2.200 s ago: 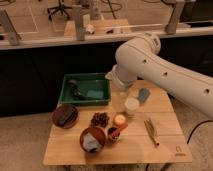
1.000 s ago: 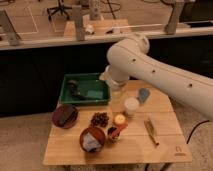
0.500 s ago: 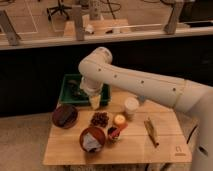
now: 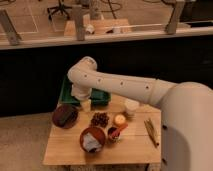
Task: Wipe purple bowl with eraser
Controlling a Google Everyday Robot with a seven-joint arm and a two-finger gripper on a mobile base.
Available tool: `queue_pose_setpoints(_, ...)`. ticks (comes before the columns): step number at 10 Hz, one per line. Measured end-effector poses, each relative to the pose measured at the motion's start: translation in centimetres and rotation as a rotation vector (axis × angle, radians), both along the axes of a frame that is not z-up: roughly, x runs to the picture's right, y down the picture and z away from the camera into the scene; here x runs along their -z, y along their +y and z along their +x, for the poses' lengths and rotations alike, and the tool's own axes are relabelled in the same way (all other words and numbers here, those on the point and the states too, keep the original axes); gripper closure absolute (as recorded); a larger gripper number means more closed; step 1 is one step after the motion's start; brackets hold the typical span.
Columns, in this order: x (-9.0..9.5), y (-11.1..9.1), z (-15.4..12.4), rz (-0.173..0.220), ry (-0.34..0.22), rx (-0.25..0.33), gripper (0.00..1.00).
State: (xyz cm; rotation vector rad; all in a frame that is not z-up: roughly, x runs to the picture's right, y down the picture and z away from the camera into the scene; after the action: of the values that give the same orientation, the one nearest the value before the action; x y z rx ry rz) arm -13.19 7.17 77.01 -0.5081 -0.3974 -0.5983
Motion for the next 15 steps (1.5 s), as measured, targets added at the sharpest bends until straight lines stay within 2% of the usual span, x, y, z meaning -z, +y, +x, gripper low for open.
queue_pose_setpoints(10,0.0,0.0,-0.2,-0.005,-0.002,0.002,0.20)
queue_pose_setpoints(15,-0.6,-0.2,-1.6,-0.053,0.022,0.081,0.20)
